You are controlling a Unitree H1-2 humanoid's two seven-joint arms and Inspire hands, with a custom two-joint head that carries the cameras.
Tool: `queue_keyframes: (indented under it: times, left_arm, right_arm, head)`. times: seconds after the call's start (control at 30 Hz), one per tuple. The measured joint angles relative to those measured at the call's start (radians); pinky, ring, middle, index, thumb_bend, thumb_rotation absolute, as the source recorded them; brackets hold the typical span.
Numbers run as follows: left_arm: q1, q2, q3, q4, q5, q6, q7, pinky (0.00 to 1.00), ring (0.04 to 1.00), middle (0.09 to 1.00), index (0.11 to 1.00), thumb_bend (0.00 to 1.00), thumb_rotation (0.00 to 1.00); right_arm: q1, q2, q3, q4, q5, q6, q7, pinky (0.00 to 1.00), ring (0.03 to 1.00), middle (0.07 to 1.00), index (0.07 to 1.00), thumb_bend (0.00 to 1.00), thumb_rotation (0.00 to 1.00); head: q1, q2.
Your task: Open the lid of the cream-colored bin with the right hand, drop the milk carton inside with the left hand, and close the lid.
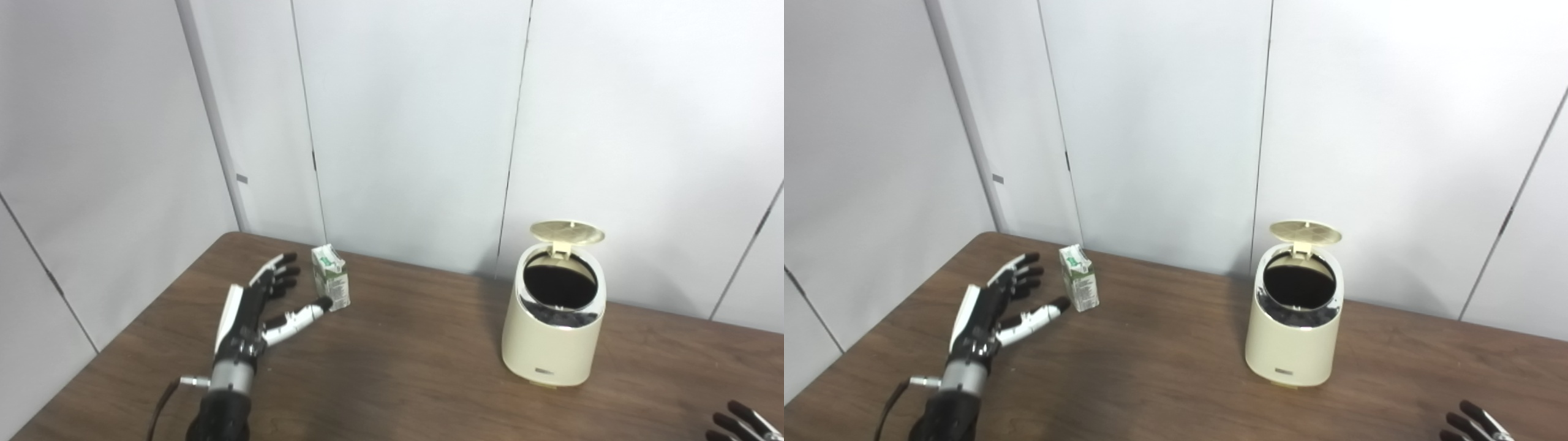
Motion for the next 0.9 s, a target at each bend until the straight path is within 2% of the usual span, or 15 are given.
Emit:
queue_keyframes:
  times: [0.13, 0.3, 0.43, 0.57, 0.7, 0.8, 0.9]
  left_arm:
    - [-0.036, 0.009, -0.001, 0.054, 0.028, -0.001, 0.034, 0.74, 0.778, 0.799, 0.872, 0.85, 0.31]
    - [-0.076, 0.034, -0.004, 0.152, 0.04, -0.017, 0.058, 0.66, 0.75, 0.814, 0.874, 0.87, 0.25]
    - [-0.123, 0.061, -0.009, 0.211, 0.034, -0.023, 0.061, 0.71, 0.812, 0.875, 0.914, 0.88, 0.24]
    - [-0.166, 0.106, -0.066, 0.251, 0.065, -0.006, 0.036, 0.71, 0.837, 0.899, 0.945, 0.91, 0.25]
    - [-0.206, 0.126, -0.1, 0.316, 0.078, -0.003, 0.028, 0.73, 0.854, 0.915, 0.937, 0.92, 0.24]
    - [-0.223, 0.138, -0.122, 0.361, 0.081, -0.004, 0.019, 0.76, 0.885, 0.935, 0.949, 0.94, 0.29]
    - [-0.242, 0.156, -0.143, 0.389, 0.073, 0.027, -0.032, 0.8, 0.908, 0.951, 0.96, 0.94, 0.31]
  right_arm:
    - [-0.001, 0.0, 0.0, 0.001, 0.003, 0.0, 0.0, 0.58, 0.743, 0.789, 0.816, 0.89, 0.87]
    - [-0.002, 0.0, -0.001, 0.001, 0.003, 0.002, -0.001, 0.57, 0.723, 0.767, 0.811, 0.89, 0.88]
    - [-0.005, 0.0, -0.002, -0.002, 0.004, 0.018, -0.005, 0.56, 0.719, 0.762, 0.802, 0.89, 0.89]
    - [-0.007, 0.0, -0.002, -0.002, 0.004, 0.022, -0.006, 0.55, 0.707, 0.755, 0.791, 0.9, 0.89]
    - [-0.008, -0.001, -0.001, -0.006, -0.003, 0.026, -0.008, 0.54, 0.707, 0.757, 0.793, 0.92, 0.91]
    - [-0.007, -0.001, -0.001, -0.012, -0.008, 0.029, -0.009, 0.53, 0.706, 0.755, 0.788, 0.94, 0.92]
    - [-0.006, -0.002, -0.002, -0.021, -0.007, 0.038, -0.009, 0.52, 0.704, 0.752, 0.781, 0.95, 0.91]
  head:
    - [-0.002, 0.003]
    - [0.0, 0.003]
    - [-0.002, 0.005]
    - [0.003, 0.008]
    - [0.0, 0.009]
    - [-0.006, 0.014]
    - [-0.006, 0.015]
